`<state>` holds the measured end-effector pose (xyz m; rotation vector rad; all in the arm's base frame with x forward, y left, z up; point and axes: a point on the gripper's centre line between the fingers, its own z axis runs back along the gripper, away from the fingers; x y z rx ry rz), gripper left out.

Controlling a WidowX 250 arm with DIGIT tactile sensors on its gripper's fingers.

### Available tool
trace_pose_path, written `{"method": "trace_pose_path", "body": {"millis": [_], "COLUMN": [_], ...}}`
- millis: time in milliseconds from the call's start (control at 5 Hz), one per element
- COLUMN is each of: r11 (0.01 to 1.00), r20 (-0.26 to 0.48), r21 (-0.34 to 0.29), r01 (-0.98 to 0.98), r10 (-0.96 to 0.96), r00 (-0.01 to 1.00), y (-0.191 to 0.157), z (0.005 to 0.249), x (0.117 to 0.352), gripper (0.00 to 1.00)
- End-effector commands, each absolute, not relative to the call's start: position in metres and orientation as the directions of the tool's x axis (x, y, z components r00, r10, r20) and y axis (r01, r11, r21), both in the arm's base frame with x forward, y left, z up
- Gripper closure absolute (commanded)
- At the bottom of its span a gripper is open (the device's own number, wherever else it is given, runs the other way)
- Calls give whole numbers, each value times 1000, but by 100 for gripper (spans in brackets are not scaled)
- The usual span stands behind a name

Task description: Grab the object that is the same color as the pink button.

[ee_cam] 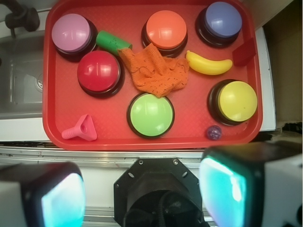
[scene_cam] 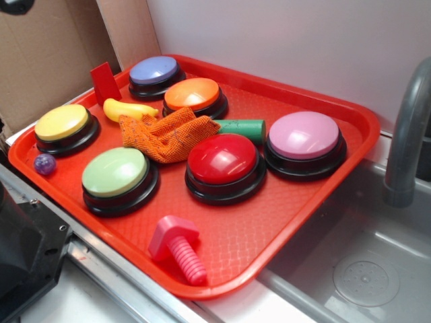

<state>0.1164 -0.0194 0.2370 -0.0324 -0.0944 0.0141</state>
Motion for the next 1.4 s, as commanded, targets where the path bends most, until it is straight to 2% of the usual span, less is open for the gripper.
{"method": "trace_pose_path", "body": {"millis": [0, 400, 1000, 1200], "r11": [999, 999, 993, 990], "r20": [94, 78, 24, 2], "r21": [-33, -32, -36, -56], "r01": [-13, -19, -113, -132], "r10": [16, 22, 114, 133], "r00": [995, 997, 993, 991], "y": [-19, -49, -93, -107], "z": [237, 191, 106, 79], "x": [116, 135, 155, 159], "gripper": [0, 0, 0, 0]}}
